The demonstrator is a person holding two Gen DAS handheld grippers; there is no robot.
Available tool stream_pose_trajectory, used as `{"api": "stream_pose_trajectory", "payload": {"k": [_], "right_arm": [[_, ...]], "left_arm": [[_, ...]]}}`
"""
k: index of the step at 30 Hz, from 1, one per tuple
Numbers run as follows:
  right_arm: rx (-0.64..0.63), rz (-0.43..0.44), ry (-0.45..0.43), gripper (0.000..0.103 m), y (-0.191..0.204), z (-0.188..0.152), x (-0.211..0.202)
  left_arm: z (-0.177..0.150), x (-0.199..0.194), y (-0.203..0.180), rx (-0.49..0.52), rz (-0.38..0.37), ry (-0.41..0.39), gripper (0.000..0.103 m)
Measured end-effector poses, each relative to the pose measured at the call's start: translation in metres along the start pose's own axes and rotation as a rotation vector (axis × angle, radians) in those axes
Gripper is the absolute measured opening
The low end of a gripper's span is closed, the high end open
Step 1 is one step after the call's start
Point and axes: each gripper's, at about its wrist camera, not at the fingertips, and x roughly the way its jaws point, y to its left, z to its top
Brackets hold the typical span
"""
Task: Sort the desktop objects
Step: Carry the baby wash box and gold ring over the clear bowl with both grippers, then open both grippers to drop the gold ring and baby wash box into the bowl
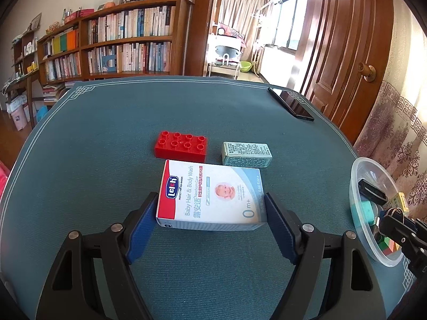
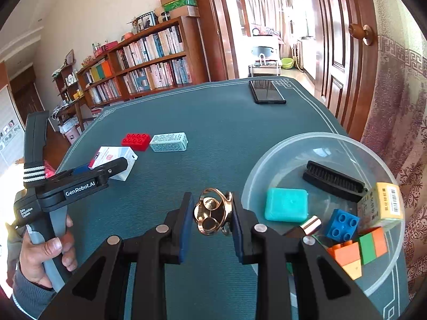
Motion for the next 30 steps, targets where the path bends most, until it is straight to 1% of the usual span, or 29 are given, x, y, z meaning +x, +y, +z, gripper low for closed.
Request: {"api": "stream_pose_trajectory", "payload": {"k": [6, 11, 20, 24, 27, 30], "right_arm": [[0.042, -0.072, -0.012, 0.03, -0.038, 0.0, -0.008], [0.069, -0.104, -0.015, 0.03, -0.062, -0.001, -0.01], [0.089, -0.116, -0.047, 0.03, -0.083, 0.003, -0.019], [0.117, -0.128, -0.069, 0.03, -0.095, 0.002, -0.024], [0.115, -0.156, -0.097, 0.03, -0.1, 0.003, -0.03], [0.11, -0.166, -0.11, 0.03, -0.103, 0.005, -0.034]], "left_arm": [[-0.003, -0.009, -0.026, 0.048, -0.037, -0.008, 0.081], [-0.005, -0.015, -0.048, 0.089, -0.074, -0.007, 0.081], [0.003, -0.03, -0.094, 0.151, -0.165, -0.024, 0.081], [0.005, -0.027, -0.115, 0.176, -0.194, -0.019, 0.081], [0.007, -0.023, -0.129, 0.191, -0.21, -0.011, 0.081], [0.007, -0.021, -0.141, 0.201, -0.227, -0.01, 0.081]]}}
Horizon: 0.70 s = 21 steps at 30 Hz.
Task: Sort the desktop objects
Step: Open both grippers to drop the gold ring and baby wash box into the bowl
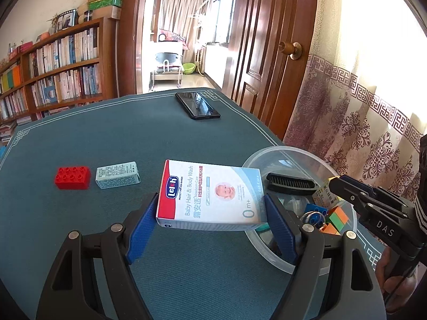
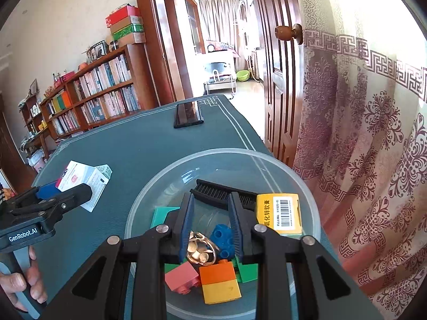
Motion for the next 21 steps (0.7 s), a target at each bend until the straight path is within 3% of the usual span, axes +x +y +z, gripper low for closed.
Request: {"api": "stream_pose_trajectory", "payload": {"k": [5, 8, 9, 10, 21], "right_arm": [[0.075, -0.017, 0.0, 0.032, -0.017, 0.007, 0.001], [0.145, -0.032, -0.001, 0.058, -0.033, 0.007, 0.0], [0.162, -0.047, -0.013, 0.073, -0.037, 0.007, -0.002], [0.175, -0.064, -0.03, 0.081, -0.04, 0.007, -0.005], [0.225, -0.107, -0.047, 0.083, -0.051, 0.012, -0.008]], "left_arm": [[0.003, 0.007, -0.015, 0.008, -0.033, 0.004, 0.081], [0.002, 0.01, -0.021, 0.013, -0.051, 0.008, 0.081], [0.002, 0.012, -0.023, 0.015, -0.055, 0.011, 0.081], [0.002, 0.012, -0.025, 0.018, -0.06, 0.013, 0.081], [0.005, 0.021, -0.046, 0.042, -0.147, 0.032, 0.081]]}}
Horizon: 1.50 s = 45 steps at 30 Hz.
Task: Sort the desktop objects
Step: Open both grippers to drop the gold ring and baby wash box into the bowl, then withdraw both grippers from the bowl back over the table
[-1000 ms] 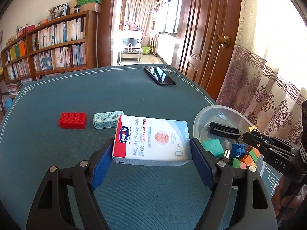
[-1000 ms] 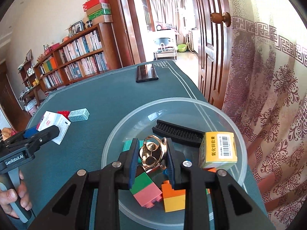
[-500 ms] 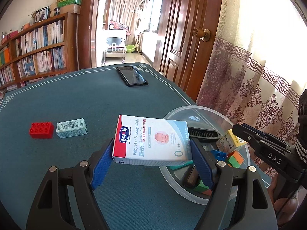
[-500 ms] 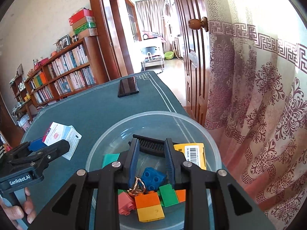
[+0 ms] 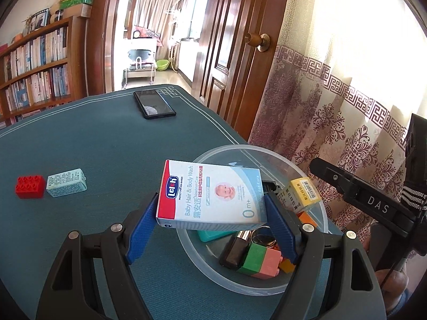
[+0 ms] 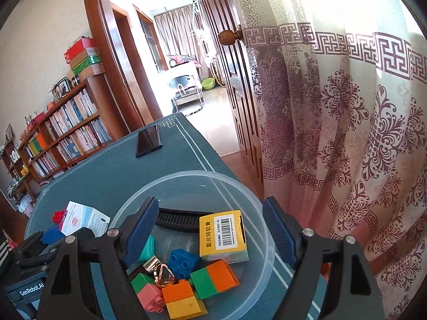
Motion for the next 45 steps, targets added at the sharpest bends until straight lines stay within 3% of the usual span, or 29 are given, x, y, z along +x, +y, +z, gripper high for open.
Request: {"api": "stream_pose_trajectory", "payload": {"k": [4, 8, 19, 27, 45], "right_arm": [[0.016, -0.003, 0.009, 0.084, -0.005, 0.0, 0.002], [0.015, -0.002, 0.015, 0.084, -0.005, -0.001, 0.002], [-0.011, 0.014, 0.052, 0.088, 0.005, -0.009, 0.01], [-0.003, 0.015, 0.051, 0.098, 0.005, -0.012, 0.009], [-0.021, 0.057, 0.114, 0.102, 0.02, -0.022, 0.018]], "left_arm": [[-0.004, 0.007, -0.002, -0.005, -0.067, 0.035, 0.082], [-0.006, 0.004, 0.009, -0.068, -0.11, 0.02, 0.084], [-0.006, -0.006, 0.037, -0.107, 0.031, -0.026, 0.084], [-0.008, -0.005, 0.047, -0.118, 0.057, -0.025, 0.084], [-0.022, -0.011, 0.083, -0.161, 0.149, 0.014, 0.084]]}}
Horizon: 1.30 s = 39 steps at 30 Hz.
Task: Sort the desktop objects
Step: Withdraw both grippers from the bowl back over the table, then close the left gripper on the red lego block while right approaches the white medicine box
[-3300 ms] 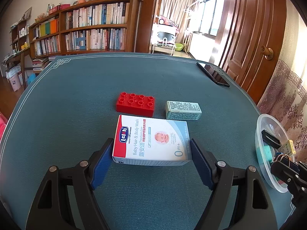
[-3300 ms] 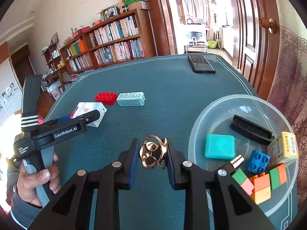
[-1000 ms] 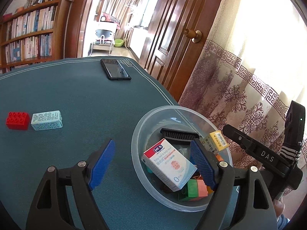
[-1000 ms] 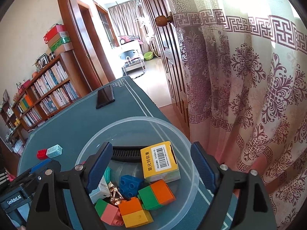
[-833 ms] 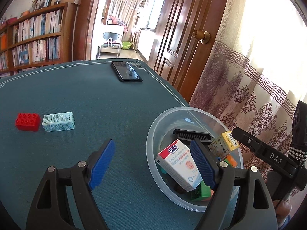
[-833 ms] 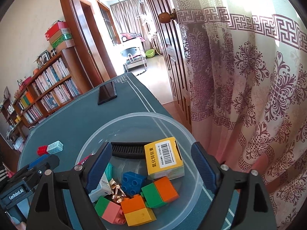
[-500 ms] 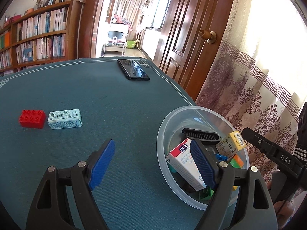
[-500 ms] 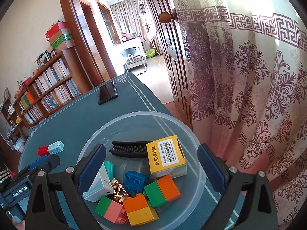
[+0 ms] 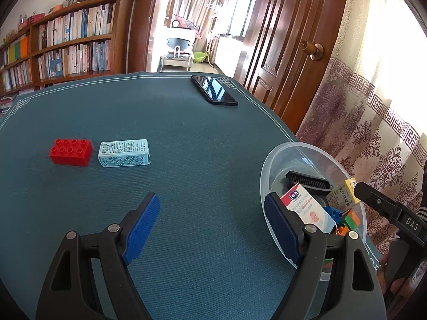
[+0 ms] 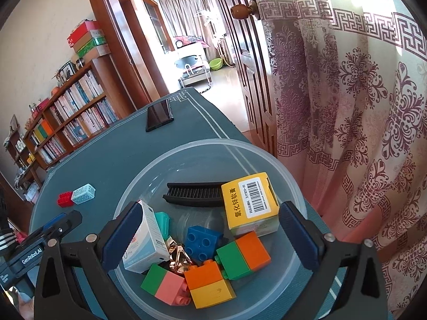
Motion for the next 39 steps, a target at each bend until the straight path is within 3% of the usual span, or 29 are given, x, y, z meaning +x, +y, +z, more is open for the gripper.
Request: {"api": "stream_pose_trajectory", "payload": {"k": [13, 24, 33, 39], "right_arm": [[-0.021, 0.041, -0.012, 0.102, 0.025, 0.0, -0.001], [-0.135, 0.133, -0.005, 0.102, 0.09, -0.006, 0.013], [-0.244, 0.198, -0.001, 0.102, 0.146, -0.01, 0.023], [-0.268, 0.225, 0.023, 0.102, 0.17, -0.015, 0.036]], "left_arm": [[-0.004, -0.011, 0.042, -0.018, 0.096, 0.009, 0.084], [0.002, -0.025, 0.092, -0.097, 0.174, -0.022, 0.084], [0.013, -0.023, 0.126, -0.071, 0.279, -0.037, 0.084], [0.02, -0.011, 0.152, -0.099, 0.244, -0.038, 0.084]]}}
